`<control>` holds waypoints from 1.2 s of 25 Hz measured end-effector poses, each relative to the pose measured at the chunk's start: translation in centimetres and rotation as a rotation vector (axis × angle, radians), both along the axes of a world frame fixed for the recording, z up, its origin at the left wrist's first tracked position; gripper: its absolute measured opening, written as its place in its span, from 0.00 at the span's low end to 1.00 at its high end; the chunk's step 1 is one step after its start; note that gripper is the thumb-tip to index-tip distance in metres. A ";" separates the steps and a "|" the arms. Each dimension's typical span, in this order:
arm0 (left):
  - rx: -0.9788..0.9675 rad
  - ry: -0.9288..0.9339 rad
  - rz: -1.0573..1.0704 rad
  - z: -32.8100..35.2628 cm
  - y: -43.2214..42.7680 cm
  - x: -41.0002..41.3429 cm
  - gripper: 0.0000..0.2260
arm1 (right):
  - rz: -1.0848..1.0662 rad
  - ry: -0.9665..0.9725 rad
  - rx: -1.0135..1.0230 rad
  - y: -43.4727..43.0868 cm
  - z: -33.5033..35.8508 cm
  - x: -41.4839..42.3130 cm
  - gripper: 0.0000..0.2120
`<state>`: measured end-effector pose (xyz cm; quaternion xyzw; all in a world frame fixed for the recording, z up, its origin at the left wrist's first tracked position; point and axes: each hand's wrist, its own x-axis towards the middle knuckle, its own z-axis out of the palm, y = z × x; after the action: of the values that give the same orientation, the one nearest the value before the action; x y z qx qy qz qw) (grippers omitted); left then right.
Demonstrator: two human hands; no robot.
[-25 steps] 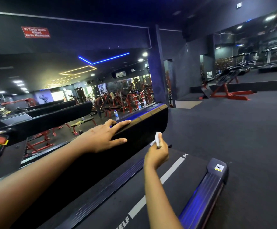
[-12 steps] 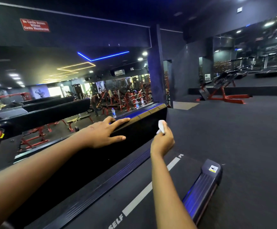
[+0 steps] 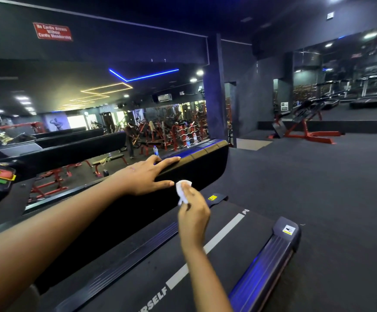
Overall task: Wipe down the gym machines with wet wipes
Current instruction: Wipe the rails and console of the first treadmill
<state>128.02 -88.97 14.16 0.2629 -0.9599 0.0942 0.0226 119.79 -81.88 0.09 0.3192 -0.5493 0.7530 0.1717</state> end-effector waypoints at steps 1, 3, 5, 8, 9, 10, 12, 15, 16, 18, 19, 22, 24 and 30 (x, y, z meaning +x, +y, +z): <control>0.012 0.010 0.008 0.2 0.2 0.1 0.31 | -0.004 -0.010 -0.014 0.4 0.8 -1.6 0.18; 0.083 0.045 0.025 0.7 0.9 0.8 0.31 | -0.067 -0.126 -0.013 0.1 3.1 -5.6 0.15; 0.122 0.077 0.039 1.0 1.3 2.0 0.31 | -0.055 -0.237 0.032 -0.6 5.1 -8.1 0.13; 0.144 0.061 0.056 1.1 1.6 5.0 0.33 | 0.051 -0.257 0.130 -1.7 5.4 -6.6 0.13; 0.147 0.043 0.055 1.0 1.6 5.8 0.34 | 0.044 -0.236 0.132 -1.8 5.0 -5.2 0.14; 0.137 0.024 0.051 0.9 1.7 6.4 0.37 | 0.016 -0.187 0.103 -1.8 4.6 -3.7 0.14; 0.054 -0.001 0.049 0.4 1.9 7.0 0.40 | -0.020 -0.038 0.063 -1.5 3.6 -0.3 0.16; -0.058 0.064 0.007 -0.2 1.9 7.1 0.39 | -0.048 0.265 0.087 -0.4 2.0 2.6 0.21; -0.068 0.072 -0.007 -0.3 1.9 7.2 0.41 | -0.020 0.341 0.072 0.1 1.8 2.2 0.21; -0.078 0.064 -0.012 -0.3 1.7 7.3 0.41 | -0.007 0.360 0.019 0.6 2.1 -0.6 0.18; -0.080 0.058 -0.008 -0.3 1.7 7.2 0.38 | -0.049 0.298 -0.003 0.6 2.4 -2.6 0.18; -0.103 0.050 0.011 -0.1 2.0 6.9 0.32 | -0.093 0.092 0.052 0.0 2.6 -8.4 0.18; -0.102 0.050 0.018 -0.1 2.0 6.8 0.30 | -0.011 0.017 0.141 -0.7 1.8 -9.4 0.20; -0.116 0.037 0.011 -0.2 1.9 6.8 0.31 | -0.072 -0.130 0.068 -2.0 -0.8 -3.7 0.24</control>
<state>134.83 -87.08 13.98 0.2680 -0.9508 0.1451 0.0549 116.10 -83.85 -0.68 0.2554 -0.5954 0.7465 0.1516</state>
